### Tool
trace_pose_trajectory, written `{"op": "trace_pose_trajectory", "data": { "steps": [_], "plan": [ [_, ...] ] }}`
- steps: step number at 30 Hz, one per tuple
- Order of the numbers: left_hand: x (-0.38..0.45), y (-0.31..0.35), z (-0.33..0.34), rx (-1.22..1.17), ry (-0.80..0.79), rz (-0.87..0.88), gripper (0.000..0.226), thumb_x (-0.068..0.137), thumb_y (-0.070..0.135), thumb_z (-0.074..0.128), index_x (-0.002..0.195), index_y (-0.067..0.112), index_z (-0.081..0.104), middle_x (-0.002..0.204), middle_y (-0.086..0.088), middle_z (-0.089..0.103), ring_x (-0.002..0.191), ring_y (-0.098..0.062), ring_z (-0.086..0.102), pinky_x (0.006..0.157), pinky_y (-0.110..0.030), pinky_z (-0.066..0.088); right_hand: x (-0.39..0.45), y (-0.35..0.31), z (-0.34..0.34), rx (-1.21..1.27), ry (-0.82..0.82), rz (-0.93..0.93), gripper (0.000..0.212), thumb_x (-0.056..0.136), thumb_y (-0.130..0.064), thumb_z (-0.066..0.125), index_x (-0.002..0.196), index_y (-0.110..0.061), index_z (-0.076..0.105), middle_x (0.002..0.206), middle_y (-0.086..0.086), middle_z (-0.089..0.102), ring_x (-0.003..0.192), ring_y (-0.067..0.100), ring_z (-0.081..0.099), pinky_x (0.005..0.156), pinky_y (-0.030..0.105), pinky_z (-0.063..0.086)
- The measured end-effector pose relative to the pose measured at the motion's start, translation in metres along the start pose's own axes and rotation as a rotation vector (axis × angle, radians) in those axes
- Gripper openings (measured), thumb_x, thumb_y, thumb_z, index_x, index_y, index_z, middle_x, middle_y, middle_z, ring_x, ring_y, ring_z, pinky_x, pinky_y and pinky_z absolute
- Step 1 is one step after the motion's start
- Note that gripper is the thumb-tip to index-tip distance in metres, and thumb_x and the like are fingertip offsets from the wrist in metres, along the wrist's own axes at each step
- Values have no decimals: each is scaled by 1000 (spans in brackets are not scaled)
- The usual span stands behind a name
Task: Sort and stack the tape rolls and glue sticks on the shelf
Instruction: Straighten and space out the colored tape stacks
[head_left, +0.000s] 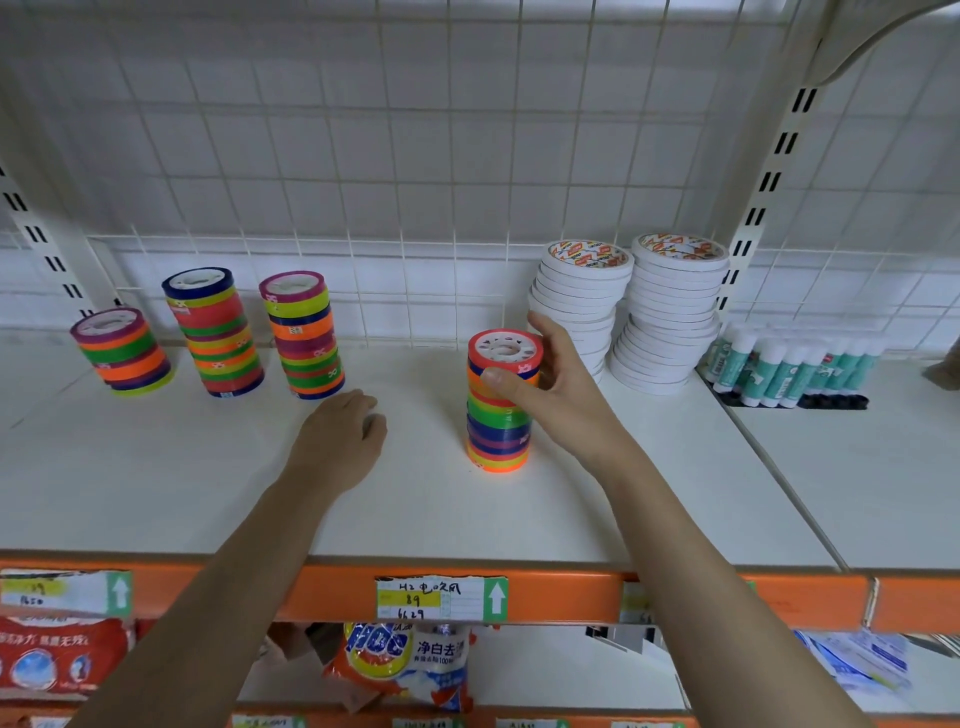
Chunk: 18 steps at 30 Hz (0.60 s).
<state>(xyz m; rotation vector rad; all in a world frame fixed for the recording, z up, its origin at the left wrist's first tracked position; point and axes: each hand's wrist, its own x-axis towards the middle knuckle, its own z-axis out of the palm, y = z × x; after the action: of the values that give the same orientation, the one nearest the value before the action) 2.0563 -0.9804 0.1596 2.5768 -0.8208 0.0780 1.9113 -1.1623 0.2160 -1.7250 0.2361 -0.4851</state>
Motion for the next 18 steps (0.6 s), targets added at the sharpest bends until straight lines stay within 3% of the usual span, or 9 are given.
{"op": "trace_pose_trajectory", "data": {
  "steps": [7, 12, 18],
  "plan": [
    [-1, 2, -1, -11, 4, -8, 38, 98, 19, 40, 131, 3, 49, 134, -9, 50, 126, -23, 42, 102, -27, 31, -1, -3, 12, 3, 37, -15, 70, 81, -35, 68, 140, -31, 30, 128, -11, 50, 112, 8, 54, 91, 25, 47],
    [-2, 2, -1, -14, 5, 4, 39, 98, 20, 39, 132, 3, 47, 136, -8, 49, 126, -22, 43, 103, -28, 31, 0, -7, 12, -36, 51, -10, 76, 80, -38, 69, 142, -31, 26, 128, -11, 48, 114, 10, 52, 95, 28, 47],
    [-2, 2, -1, -4, 1, 3, 40, 98, 20, 39, 134, 4, 46, 140, -8, 46, 130, -21, 39, 106, -27, 28, 2, -12, 13, -64, 44, -4, 70, 79, -38, 70, 136, -30, 32, 120, -11, 52, 108, 10, 55, 87, 25, 49]
  ]
}}
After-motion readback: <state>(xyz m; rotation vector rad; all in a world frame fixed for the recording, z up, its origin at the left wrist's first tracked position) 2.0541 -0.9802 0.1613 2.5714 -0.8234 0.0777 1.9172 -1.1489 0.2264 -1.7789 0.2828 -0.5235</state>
